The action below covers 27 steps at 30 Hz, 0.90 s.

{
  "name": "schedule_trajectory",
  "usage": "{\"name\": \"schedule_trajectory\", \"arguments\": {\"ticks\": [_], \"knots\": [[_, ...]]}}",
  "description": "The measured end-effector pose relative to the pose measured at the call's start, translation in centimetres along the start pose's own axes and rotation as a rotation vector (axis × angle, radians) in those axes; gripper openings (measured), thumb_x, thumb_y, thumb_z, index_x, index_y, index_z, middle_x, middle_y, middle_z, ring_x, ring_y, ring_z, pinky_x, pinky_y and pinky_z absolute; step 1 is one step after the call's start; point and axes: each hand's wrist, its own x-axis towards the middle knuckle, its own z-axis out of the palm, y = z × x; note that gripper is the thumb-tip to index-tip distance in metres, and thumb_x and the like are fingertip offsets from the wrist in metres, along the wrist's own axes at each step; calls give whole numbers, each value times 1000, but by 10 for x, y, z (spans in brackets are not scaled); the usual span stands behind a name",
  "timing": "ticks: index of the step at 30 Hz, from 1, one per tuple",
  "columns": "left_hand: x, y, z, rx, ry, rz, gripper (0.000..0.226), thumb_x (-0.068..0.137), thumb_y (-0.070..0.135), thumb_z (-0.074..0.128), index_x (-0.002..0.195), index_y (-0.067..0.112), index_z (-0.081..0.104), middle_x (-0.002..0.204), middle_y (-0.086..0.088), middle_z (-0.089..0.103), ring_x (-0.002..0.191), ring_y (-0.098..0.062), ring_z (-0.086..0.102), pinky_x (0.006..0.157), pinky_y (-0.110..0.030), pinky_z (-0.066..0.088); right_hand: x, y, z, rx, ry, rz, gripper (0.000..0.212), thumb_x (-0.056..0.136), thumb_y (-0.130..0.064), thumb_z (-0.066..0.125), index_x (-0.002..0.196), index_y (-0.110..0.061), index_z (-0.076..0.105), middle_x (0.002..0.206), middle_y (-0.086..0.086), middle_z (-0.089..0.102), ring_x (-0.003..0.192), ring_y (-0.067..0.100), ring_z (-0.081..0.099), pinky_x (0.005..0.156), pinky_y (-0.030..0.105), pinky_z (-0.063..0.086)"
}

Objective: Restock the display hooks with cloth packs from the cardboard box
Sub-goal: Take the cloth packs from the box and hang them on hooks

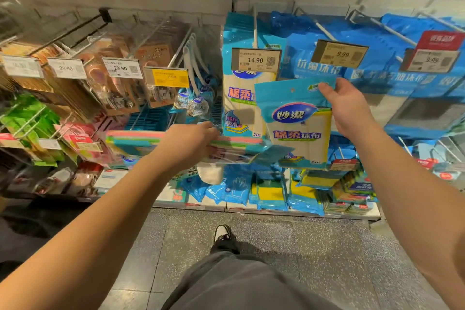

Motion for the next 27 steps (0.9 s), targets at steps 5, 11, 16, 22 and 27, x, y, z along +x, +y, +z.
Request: {"name": "schedule_trajectory", "arguments": {"ticks": [5,11,16,22,27], "knots": [[43,15,-36,80,18,94,30,100,40,54,126,25,56,153,5,38,100,-25,66,64,-37,52,22,7,21,-86,-78,28,13,93,-35,62,99,-24,62,108,2,73,99,19,71,94,50,54],[73,13,-51,83,-10,78,23,99,38,56,112,20,58,169,1,5,85,-31,69,53,-30,40,41,16,29,-43,-140,66,60,79,-61,70,118,-17,58,128,4,65,118,23,62,107,48,45],[66,8,-64,8,73,86,30,98,48,57,113,23,62,169,8,3,92,-33,70,58,-31,36,36,-5,37,-218,-128,69,31,104,-34,47,128,-15,52,116,-7,55,111,13,55,66,-4,36],[69,2,-93,-64,116,72,30,95,45,61,118,26,64,168,14,-4,95,-37,68,72,-42,51,48,-24,46,-191,-308,56,53,101,-45,49,139,-8,46,133,9,56,130,26,51,112,38,39],[72,-8,-100,-51,90,76,25,97,42,60,117,28,64,169,12,-1,100,-31,67,67,-33,41,53,-29,56,-121,-295,62,29,102,-32,50,125,-13,49,116,-4,54,114,17,54,100,29,43]]}}
